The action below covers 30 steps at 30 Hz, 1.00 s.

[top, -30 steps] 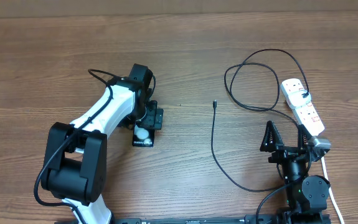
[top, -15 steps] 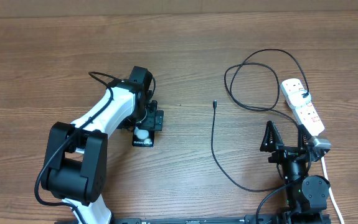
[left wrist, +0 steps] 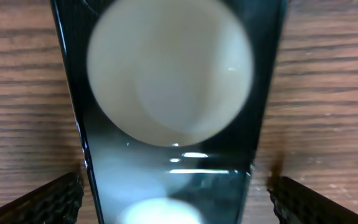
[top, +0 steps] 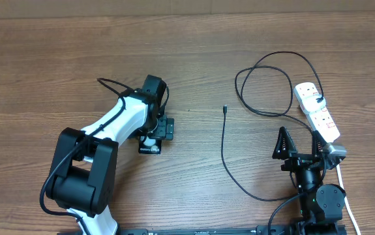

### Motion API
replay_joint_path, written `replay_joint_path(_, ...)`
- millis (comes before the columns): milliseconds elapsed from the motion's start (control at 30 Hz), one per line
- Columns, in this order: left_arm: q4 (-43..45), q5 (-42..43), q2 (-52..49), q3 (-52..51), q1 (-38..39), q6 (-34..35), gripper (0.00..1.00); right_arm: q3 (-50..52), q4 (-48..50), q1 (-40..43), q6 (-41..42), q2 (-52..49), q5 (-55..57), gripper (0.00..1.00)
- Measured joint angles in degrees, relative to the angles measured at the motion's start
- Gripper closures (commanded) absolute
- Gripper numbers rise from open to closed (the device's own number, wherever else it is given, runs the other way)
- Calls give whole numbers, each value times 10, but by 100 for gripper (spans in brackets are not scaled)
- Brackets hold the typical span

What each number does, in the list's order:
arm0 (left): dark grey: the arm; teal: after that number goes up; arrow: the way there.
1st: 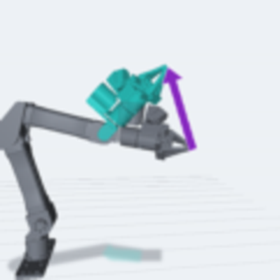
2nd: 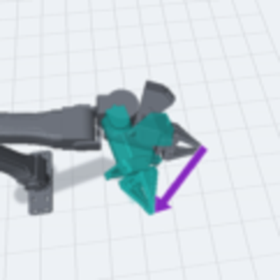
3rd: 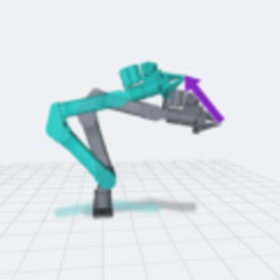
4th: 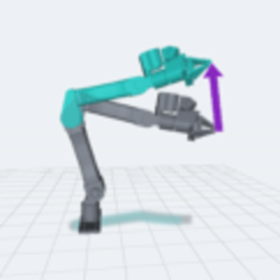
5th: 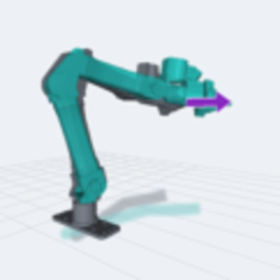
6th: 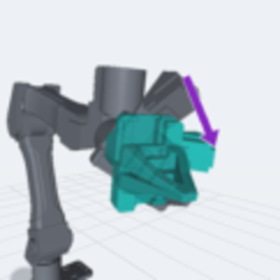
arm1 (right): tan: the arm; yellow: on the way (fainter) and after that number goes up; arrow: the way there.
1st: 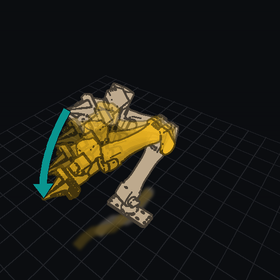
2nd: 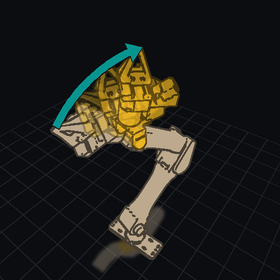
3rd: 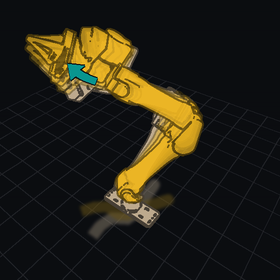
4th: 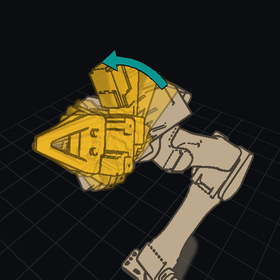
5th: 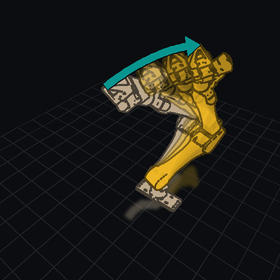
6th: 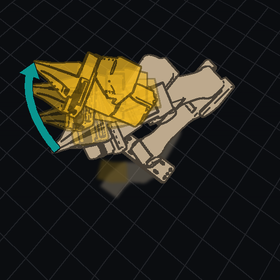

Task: Plug charger to phone and switch on socket
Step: 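Move the left gripper over the black phone and lower onto it, then grasp the phone with the left gripper and lift it upright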

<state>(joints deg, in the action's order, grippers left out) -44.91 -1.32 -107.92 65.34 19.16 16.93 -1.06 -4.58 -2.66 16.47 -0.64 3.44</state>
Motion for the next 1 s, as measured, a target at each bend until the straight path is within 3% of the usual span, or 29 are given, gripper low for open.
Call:
replay_joint_path(400,28,-7,12,-19,0,10,0,0,0,0,0,0,0,0)
replay_joint_path(633,34,-9,12,-19,0,13,26,0,0,0,0,0,0,0)
replay_joint_path(1000,32,-8,13,-19,0,11,44,0,0,0,0,0,0,0)
